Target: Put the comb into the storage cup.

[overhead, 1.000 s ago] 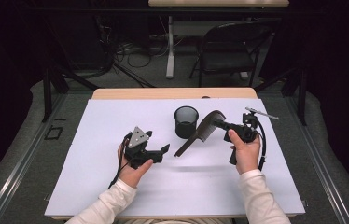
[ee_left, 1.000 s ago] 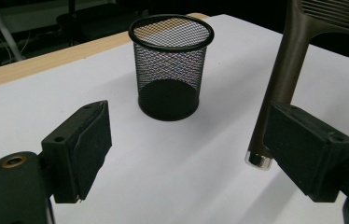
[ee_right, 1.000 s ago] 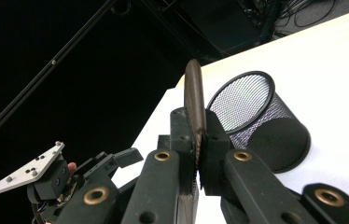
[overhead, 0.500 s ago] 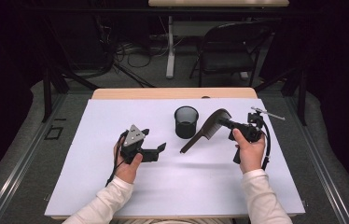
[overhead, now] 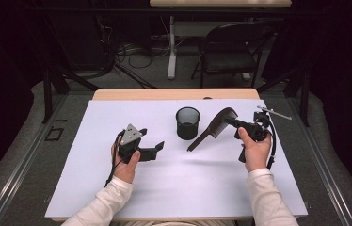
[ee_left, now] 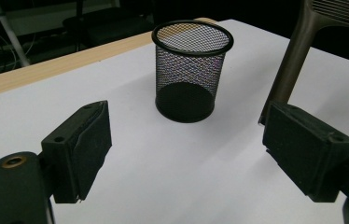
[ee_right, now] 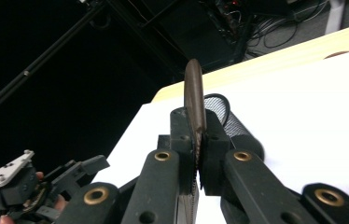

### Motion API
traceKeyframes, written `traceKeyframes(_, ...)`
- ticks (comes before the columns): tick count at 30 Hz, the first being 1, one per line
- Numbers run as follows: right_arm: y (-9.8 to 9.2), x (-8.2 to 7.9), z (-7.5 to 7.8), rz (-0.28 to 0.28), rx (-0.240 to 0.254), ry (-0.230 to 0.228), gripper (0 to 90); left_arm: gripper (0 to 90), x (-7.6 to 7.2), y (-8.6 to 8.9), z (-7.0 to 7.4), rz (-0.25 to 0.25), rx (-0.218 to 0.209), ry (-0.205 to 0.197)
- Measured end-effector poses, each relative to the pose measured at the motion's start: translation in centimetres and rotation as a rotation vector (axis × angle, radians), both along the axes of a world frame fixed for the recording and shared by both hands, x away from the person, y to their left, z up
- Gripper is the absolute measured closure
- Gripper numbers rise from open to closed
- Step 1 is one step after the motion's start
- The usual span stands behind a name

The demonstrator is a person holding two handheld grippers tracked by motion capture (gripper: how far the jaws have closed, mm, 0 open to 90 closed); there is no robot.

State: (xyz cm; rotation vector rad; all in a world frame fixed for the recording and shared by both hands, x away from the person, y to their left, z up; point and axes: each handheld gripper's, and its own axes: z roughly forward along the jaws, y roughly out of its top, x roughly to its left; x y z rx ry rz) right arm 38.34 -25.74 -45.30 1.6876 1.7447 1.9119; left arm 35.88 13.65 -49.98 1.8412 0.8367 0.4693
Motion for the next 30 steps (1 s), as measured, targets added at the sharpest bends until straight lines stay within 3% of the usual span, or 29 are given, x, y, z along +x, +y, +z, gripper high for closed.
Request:
traceKeyframes(6, -0.3, 0.9, -0.2, -0.024, 0.003, 0.004, 87.0, 16.1, 0.3, 0.4, 0.0, 0.007, -0.013, 0.005)
traceKeyframes(15, -0.3, 1.3, 1.1, -0.031, -0.057, 0.005, 87.1, 16.1, 0.3, 0.6, 0.0, 0.011, -0.01, -0.003)
traceKeyframes(30, -0.2, 2.4, 2.7, -0.039, -0.111, -0.004, 87.0, 16.1, 0.2, 0.9, 0.1, 0.022, -0.009, -0.009)
